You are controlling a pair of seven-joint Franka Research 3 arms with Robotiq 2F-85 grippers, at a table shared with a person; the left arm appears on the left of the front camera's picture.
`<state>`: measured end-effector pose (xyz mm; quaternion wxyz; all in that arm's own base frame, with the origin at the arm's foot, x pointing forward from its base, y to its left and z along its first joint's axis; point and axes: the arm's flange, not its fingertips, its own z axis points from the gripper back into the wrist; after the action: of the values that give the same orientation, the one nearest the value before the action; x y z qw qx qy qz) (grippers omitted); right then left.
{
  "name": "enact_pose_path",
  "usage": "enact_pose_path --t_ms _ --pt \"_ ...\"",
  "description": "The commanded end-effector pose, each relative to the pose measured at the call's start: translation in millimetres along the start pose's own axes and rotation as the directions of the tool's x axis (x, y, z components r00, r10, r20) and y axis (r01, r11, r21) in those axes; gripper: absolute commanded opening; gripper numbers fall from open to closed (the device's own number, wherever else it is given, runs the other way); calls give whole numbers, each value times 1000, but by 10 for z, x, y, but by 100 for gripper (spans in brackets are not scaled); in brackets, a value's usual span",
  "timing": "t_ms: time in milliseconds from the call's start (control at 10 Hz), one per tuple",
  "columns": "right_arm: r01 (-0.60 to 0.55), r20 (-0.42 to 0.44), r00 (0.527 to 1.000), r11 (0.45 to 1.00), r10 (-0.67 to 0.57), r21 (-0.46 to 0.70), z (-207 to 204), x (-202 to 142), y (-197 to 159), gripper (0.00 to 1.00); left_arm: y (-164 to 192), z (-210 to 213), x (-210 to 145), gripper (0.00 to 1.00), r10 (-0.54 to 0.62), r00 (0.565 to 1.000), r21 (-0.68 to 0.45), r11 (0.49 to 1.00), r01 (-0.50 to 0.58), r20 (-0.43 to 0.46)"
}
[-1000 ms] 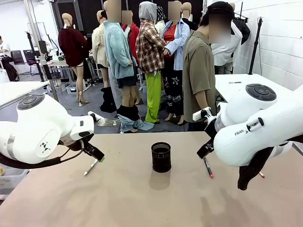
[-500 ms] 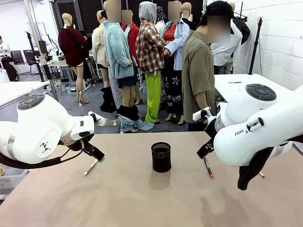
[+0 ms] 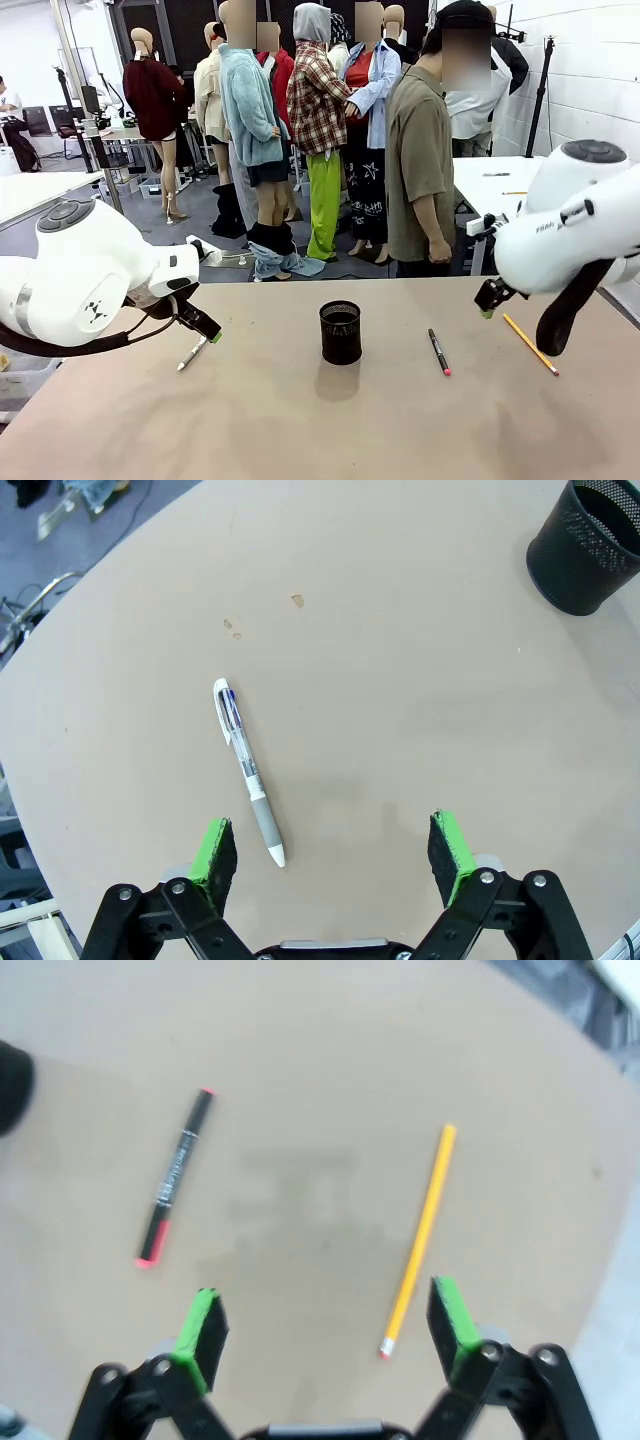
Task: Place the pens into the pen holder.
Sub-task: Pick up a writing instrument from the table and place it into the Pen holder.
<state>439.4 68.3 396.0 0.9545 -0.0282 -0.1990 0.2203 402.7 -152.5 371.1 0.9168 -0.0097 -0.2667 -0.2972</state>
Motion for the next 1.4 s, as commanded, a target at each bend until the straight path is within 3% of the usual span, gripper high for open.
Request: enact_pose_path --t_ms 0,300,500,1100,1200,1300 --pt "54 -126 991 998 -55 -10 -158 247 -209 100 15 3 -5 100 4 1000 0 1000 -4 1" --pt "136 -270 955 990 -126 21 -524 260 -704 100 15 3 -5 100 4 1000 0 1000 -4 1" --pt "168 -305 940 985 -150 33 -782 273 -843 100 15 3 -5 100 4 1000 0 1000 -4 1" --pt "131 -390 913 991 -117 10 -1129 280 -720 100 15 3 -5 100 4 1000 0 1000 -4 1" --pt "127 -394 912 992 -112 13 -1159 280 -701 91 15 3 -5 100 4 1000 0 1000 -4 1" --pt "129 -403 908 992 -114 10 -1178 276 -693 75 15 3 -5 100 4 1000 0 1000 -4 1"
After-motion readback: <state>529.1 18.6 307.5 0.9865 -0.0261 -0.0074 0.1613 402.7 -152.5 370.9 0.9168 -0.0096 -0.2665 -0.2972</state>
